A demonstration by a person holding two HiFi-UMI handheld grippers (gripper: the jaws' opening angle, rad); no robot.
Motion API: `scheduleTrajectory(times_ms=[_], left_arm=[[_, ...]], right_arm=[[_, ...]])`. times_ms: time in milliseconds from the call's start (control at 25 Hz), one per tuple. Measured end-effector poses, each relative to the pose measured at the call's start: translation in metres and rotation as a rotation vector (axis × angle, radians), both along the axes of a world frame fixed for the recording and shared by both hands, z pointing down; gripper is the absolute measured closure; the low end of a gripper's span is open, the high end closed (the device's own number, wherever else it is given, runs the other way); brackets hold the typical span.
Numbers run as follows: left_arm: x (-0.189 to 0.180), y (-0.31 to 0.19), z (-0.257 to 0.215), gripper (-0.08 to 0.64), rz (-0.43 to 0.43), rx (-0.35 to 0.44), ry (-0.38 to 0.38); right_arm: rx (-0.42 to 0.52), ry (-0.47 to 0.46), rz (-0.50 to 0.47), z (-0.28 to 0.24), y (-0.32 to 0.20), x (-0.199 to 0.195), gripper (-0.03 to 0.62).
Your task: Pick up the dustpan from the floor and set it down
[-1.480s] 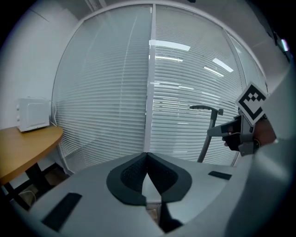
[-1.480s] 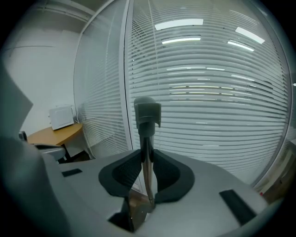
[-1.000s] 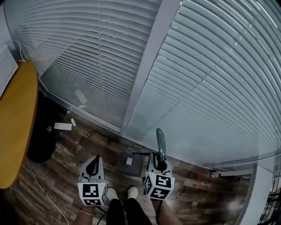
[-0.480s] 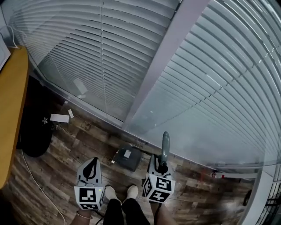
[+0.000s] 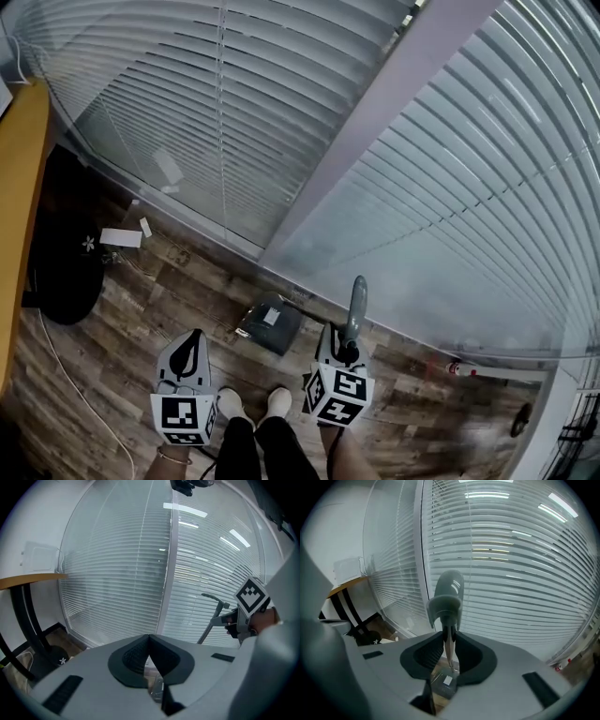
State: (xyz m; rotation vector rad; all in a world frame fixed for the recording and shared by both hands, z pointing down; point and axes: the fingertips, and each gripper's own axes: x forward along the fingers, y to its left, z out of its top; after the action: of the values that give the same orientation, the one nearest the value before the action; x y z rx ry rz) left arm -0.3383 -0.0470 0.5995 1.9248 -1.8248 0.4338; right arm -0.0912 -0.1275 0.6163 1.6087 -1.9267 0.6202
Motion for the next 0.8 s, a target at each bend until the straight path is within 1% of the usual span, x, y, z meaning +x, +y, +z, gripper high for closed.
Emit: scheduleTrajectory(times_ms=[440, 800], left_arm=[[-0.007, -0.001, 0.012, 0.543, -0.019, -0.017, 0.006], [-0.004, -0.002, 0.015, 0.543, -0.022, -0.022, 0.011]], right_arm=[[-0.001, 0.011, 0.039, 0.012, -0.023, 0.007, 0.497], [0.019, 0.014, 0.062, 0.014, -0.034, 0.014, 0.497]])
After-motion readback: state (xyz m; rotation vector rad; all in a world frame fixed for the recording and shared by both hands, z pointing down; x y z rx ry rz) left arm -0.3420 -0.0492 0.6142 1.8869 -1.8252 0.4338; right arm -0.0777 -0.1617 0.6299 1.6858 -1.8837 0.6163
